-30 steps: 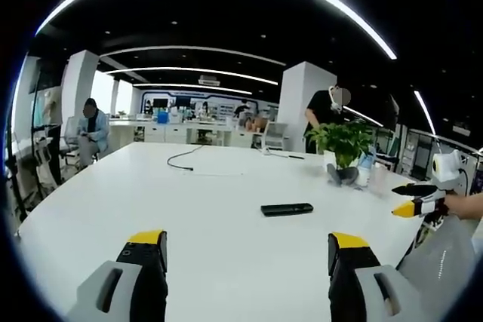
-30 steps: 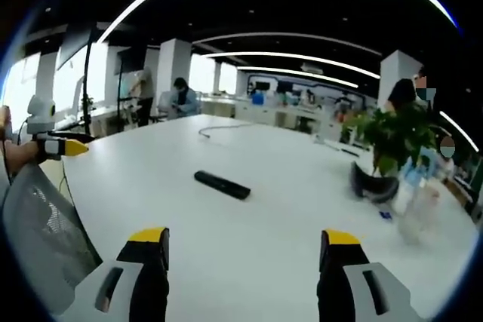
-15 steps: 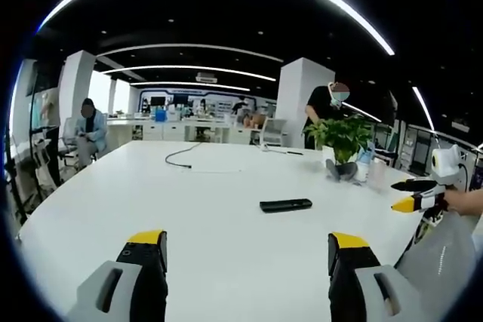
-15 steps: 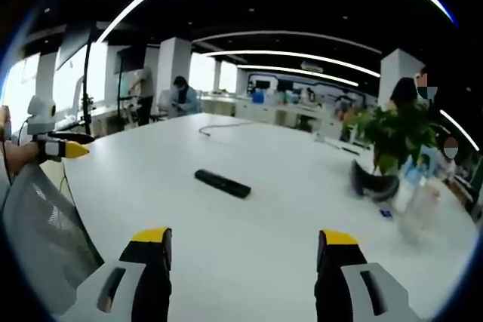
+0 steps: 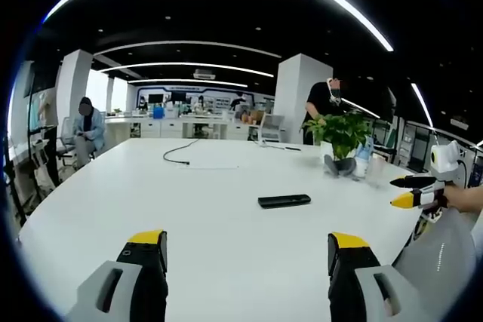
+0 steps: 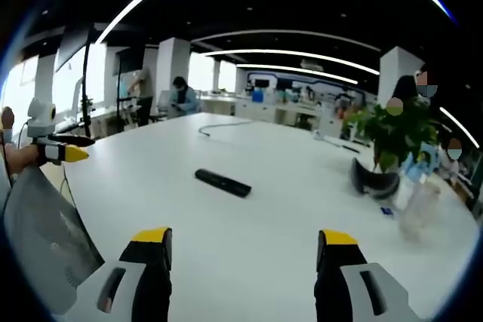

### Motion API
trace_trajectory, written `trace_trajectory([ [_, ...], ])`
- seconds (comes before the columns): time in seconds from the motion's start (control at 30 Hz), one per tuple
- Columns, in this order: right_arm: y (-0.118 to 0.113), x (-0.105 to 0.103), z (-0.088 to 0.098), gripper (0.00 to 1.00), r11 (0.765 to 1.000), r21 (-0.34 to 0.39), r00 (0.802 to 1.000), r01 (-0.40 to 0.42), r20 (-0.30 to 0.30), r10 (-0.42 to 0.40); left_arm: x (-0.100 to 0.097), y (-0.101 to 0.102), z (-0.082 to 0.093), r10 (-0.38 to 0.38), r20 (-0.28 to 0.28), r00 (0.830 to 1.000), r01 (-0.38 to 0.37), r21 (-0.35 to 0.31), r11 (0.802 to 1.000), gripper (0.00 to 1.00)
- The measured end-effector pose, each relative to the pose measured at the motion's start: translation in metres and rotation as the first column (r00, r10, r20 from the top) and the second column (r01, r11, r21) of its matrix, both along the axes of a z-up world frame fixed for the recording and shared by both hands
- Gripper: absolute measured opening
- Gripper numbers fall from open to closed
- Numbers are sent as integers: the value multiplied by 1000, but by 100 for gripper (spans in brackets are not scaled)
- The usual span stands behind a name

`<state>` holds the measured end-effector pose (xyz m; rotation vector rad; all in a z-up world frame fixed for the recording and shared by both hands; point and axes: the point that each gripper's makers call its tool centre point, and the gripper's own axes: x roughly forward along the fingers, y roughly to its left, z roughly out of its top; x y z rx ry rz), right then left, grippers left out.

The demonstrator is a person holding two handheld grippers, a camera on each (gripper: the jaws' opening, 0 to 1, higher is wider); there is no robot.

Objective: Press the specified remote control buttons in sequence, fully releasing each button before pressing the next.

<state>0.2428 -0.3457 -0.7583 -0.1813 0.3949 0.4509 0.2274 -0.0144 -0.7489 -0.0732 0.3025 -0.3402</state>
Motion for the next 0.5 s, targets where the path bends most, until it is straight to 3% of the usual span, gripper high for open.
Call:
trace_trajectory([
  [0.13, 1, -1, 1, 76, 1000, 3, 1000, 2, 0, -2, 0, -3, -1, -13, -8, 1000, 13, -12, 1000, 91],
  [0.27, 6, -2, 2, 76, 998, -52, 1000, -22, 19, 23, -3, -10, -4, -45, -32, 998, 45, -1, 999, 91],
  [0.5, -4, 0, 7, 73, 1000, 23, 999, 21, 24, -22, -4, -16, -5, -72, -58, 996, 71, -18, 997, 92],
])
